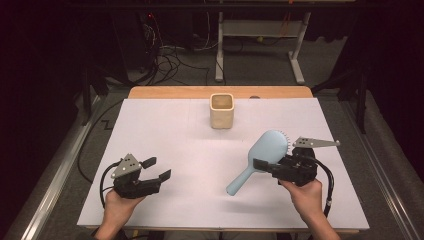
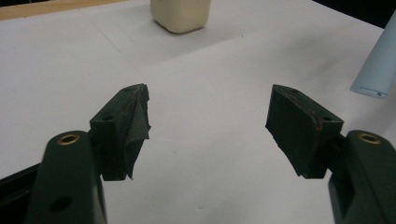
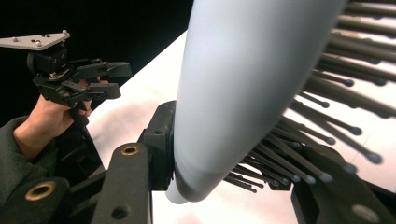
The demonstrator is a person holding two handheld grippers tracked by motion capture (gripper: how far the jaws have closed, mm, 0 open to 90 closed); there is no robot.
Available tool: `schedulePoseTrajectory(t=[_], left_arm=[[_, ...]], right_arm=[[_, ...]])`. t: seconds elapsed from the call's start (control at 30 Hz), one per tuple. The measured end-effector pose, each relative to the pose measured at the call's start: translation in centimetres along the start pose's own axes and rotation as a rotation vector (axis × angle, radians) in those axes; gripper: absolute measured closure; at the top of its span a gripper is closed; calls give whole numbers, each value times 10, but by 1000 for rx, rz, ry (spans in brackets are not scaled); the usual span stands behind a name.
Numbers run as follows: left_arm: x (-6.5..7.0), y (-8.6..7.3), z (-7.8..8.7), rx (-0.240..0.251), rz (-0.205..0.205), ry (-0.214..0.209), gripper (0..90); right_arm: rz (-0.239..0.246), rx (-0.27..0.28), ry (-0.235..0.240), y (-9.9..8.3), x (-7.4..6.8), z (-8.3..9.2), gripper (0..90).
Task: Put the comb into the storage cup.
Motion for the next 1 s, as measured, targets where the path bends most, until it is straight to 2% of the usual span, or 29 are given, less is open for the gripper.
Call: schedulePoseTrajectory(t=[0.23, 0.63, 1.0], left_arm=[[-5, -3, 3, 14, 13, 13, 306], [-9, -13, 2, 2, 23, 30, 309], [-18, -27, 11, 23, 60, 68, 312]], right_arm=[[11, -5, -26, 7, 3, 3, 554], [37, -6, -77, 22, 11, 10, 554], [47, -11, -104, 36, 18, 12, 555]])
Point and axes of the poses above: each handheld gripper's, and its own axes: z roughly backward along the jaws, y roughly out of its top, x roughly to its right, the point moved 5 cm from there along -z, roughly forward along the jaws, and after that the axes turned 10 degrees about -y, right-handed, at the moved point
